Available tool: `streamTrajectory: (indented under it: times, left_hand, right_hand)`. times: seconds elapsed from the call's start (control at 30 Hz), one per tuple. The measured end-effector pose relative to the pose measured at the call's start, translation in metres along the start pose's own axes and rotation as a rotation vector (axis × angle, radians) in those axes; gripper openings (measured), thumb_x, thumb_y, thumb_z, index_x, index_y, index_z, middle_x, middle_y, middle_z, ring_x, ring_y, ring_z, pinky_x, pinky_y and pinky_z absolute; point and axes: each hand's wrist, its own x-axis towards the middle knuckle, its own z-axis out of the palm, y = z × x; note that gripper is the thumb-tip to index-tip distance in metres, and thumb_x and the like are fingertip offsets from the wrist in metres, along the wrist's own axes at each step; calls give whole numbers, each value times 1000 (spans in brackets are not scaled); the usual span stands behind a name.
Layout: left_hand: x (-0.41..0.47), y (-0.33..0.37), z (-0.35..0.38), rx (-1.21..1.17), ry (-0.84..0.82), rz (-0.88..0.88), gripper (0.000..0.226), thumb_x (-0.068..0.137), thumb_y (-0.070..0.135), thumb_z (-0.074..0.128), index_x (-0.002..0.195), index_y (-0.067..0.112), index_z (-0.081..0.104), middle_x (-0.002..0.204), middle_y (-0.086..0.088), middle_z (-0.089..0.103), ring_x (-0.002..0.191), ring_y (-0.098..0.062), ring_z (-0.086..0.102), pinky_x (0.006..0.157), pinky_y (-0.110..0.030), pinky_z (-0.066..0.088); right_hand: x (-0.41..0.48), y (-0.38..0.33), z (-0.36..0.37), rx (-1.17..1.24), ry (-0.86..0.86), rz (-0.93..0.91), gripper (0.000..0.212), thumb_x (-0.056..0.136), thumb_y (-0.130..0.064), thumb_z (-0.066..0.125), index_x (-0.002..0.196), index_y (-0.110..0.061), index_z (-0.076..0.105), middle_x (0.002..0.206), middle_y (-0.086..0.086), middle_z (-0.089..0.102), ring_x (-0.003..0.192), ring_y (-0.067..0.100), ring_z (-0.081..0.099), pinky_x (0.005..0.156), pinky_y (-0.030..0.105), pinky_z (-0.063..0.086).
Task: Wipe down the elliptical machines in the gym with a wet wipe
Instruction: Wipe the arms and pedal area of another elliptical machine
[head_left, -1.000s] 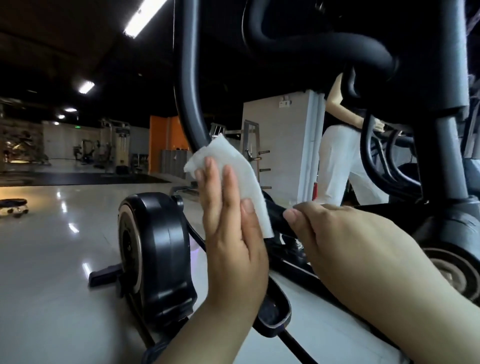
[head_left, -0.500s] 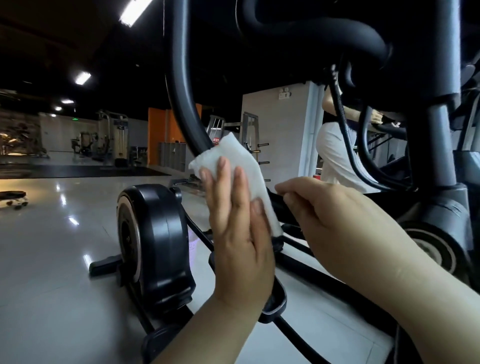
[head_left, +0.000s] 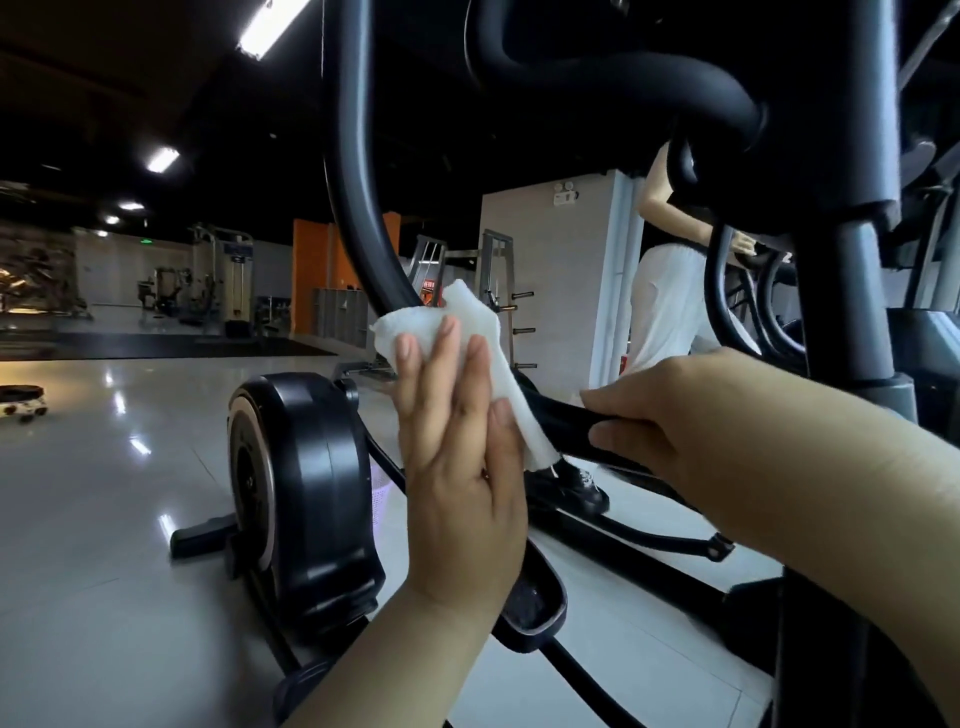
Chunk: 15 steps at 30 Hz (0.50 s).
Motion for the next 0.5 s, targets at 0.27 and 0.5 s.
streamTrajectory:
  times: [0.27, 0.5]
  left_hand:
    - [-16, 22, 2, 15, -226, 120, 41, 106, 16, 44, 146, 8, 44, 152, -8, 48, 155, -29, 22, 123, -53, 26]
    - [0, 10, -4, 80, -122, 12, 41, 108, 16, 40, 145, 2, 51, 153, -6, 47, 155, -26, 21, 120, -63, 25]
  right_hand:
    - [-10, 3, -1, -119, 32, -38, 15, 104, -22, 50, 99, -25, 63, 78, -3, 60, 69, 12, 56, 72, 26, 51]
    - [-18, 15, -14, 8, 14, 27, 28, 105, -26, 46, 123, -32, 67, 114, -6, 71, 104, 15, 65, 95, 32, 50]
